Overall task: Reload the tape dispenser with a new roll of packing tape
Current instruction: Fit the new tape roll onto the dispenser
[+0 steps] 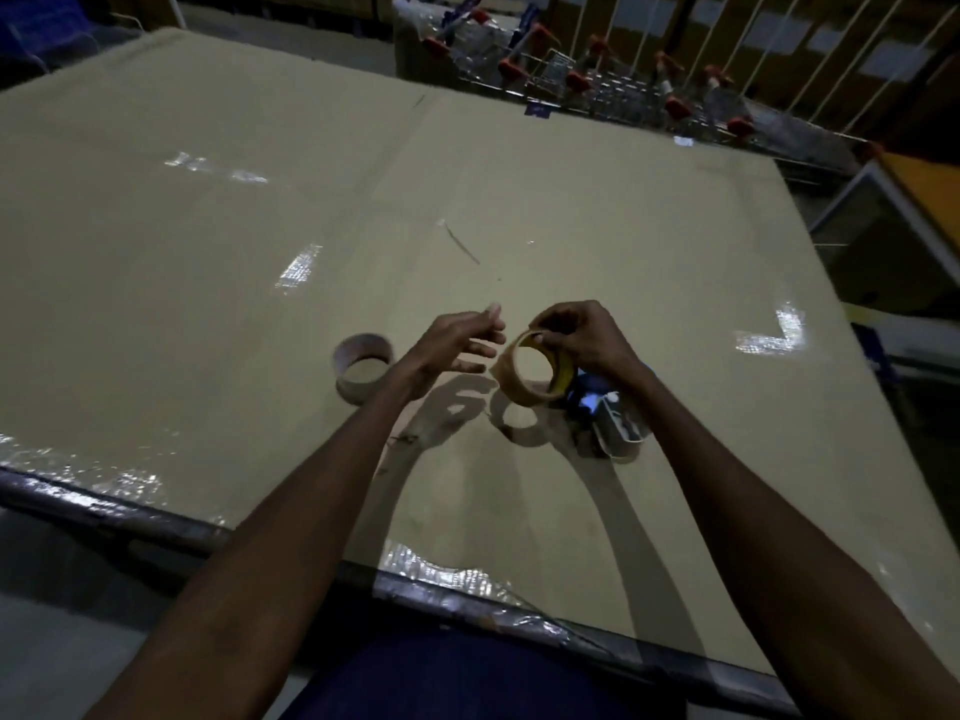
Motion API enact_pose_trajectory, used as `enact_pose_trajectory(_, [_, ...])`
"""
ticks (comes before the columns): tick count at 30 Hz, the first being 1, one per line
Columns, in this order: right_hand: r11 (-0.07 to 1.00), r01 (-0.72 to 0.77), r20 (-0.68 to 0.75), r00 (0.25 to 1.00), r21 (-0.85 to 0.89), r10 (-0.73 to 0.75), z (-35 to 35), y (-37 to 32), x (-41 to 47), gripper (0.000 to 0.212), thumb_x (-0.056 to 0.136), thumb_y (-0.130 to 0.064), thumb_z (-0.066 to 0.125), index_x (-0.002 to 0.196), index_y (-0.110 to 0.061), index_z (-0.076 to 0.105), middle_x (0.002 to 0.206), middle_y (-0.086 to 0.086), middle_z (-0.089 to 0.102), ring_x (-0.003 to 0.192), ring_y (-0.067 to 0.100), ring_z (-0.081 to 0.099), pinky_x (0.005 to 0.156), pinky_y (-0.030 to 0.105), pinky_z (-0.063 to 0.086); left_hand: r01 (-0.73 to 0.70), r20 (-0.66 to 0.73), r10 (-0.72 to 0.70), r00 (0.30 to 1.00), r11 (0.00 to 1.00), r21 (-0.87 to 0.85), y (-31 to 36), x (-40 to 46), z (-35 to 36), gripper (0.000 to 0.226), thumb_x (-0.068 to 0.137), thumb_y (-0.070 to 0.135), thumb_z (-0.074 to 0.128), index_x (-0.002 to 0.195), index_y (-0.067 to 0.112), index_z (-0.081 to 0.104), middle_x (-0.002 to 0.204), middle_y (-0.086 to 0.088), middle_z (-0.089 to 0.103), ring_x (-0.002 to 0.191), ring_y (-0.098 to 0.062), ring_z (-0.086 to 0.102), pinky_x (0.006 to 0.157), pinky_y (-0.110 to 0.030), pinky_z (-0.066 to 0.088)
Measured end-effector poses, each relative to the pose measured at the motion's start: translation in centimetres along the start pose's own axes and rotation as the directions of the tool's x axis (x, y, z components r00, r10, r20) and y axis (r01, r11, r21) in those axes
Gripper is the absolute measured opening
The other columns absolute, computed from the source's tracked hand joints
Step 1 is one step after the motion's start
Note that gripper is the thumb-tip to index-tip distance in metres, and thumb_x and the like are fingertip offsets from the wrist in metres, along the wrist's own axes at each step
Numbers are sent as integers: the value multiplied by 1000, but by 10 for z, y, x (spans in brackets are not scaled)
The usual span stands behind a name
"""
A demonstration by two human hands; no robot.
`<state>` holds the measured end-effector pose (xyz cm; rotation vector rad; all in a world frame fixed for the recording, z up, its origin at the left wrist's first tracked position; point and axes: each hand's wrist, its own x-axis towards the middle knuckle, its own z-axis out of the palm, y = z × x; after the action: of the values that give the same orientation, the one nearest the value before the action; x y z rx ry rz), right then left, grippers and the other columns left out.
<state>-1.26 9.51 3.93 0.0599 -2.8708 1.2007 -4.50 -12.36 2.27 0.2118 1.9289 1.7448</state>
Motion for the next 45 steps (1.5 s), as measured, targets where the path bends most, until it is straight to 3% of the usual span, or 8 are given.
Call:
enact_pose_trajectory(6, [999,-36,-29,999,-21,35,-45,36,-31,8,77,-20,81,78,-22,74,76,-2,75,74,16,71,74,44,59,30,162,-49,986,993,116,10,12,75,43,88,43,71,113,7,69,103,-7,71,90,-19,67,84,-38,58])
enact_pose_trajectory(11, [999,-37,-90,995,-29,34,-75,62,-52,11,77,-20,81,85,-14,77,81,2,76,77,17,73,73,43,60,62,56,-67,996,994,86,20,18,129,9,85,14,72,91,8,70,69,-2,66,57,-14,62,58,-29,48])
enact_pose_trajectory(18, [994,-51,-71,996,101,58,-103,80,-62,19,85,-24,75,99,-12,77,92,5,76,85,17,73,71,34,61,26,-120,-24,992,1000,17,34,18,160,20,87,15,70,97,-3,73,80,-8,63,61,-17,58,42,-13,41])
enact_pose_trajectory(21, [991,-98,-109,988,87,108,-104,85,-60,15,83,-23,75,95,-16,79,87,6,76,80,17,72,68,33,59,48,-97,-49,994,999,-9,32,18,160,24,89,30,72,88,6,73,76,-7,63,59,-19,58,52,-20,48])
enact_pose_trajectory(24, [979,-167,-191,964,121,188,-101,92,-57,14,78,-25,75,89,-19,80,81,2,77,78,18,73,74,41,61,77,-46,-81,996,995,-68,25,16,153,36,94,37,65,100,4,75,88,-9,72,64,-25,66,61,-31,59])
enact_pose_trajectory(31, [961,-236,-222,938,147,265,-95,88,-54,12,79,-20,76,90,-16,79,80,3,75,76,19,71,65,34,58,11,-21,-10,1000,999,45,16,12,134,13,94,10,64,99,12,75,99,-11,72,88,-24,67,74,-38,56])
enact_pose_trajectory(36, [952,-257,-205,935,168,289,-92,84,-55,11,81,-15,74,91,-12,78,83,6,75,80,22,72,60,32,57,-50,62,43,997,992,117,17,11,126,27,88,-4,65,109,12,69,111,-7,70,89,-19,70,75,-36,61])
enact_pose_trajectory(45, [947,-300,-280,905,115,321,-87,83,-69,4,78,-17,73,78,-20,75,77,2,74,78,21,71,75,45,62,-145,73,130,989,952,269,6,19,123,16,83,1,75,98,-2,72,91,-14,72,83,-24,68,66,-35,57])
